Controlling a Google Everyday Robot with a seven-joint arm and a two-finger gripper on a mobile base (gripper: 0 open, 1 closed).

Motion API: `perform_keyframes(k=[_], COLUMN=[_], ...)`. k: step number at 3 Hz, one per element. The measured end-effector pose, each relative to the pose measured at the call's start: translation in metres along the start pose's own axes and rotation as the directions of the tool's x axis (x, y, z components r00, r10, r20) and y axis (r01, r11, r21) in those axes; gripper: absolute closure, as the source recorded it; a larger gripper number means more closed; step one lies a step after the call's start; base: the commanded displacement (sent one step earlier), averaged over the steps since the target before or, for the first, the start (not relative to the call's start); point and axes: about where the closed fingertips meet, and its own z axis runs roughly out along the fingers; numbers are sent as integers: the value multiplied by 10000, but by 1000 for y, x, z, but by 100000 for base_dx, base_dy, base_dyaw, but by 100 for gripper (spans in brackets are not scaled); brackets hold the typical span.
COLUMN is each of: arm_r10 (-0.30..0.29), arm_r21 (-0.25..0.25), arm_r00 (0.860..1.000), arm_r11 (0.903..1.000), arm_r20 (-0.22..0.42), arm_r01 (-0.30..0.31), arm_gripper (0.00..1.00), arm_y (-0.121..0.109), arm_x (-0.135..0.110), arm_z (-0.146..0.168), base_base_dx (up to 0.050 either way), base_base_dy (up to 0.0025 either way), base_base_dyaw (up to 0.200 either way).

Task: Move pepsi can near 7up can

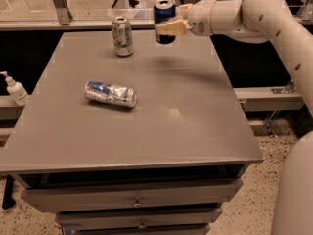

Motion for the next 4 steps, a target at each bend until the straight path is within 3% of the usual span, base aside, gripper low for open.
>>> perform_keyframes(k=[1, 4], arm_r10=[5, 135], arm_r21=[-513, -1389], arm_r00=[9988, 9953], arm_r11=[9987, 9899], arm_r20=[-480, -957], arm_r01=[-29, -268], arm_gripper=[100, 100], arm_y=[2, 14], arm_x=[10, 29], arm_z=[29, 75], base_base_dx=[0, 0], base_base_dy=[0, 0], base_base_dyaw=[0, 0])
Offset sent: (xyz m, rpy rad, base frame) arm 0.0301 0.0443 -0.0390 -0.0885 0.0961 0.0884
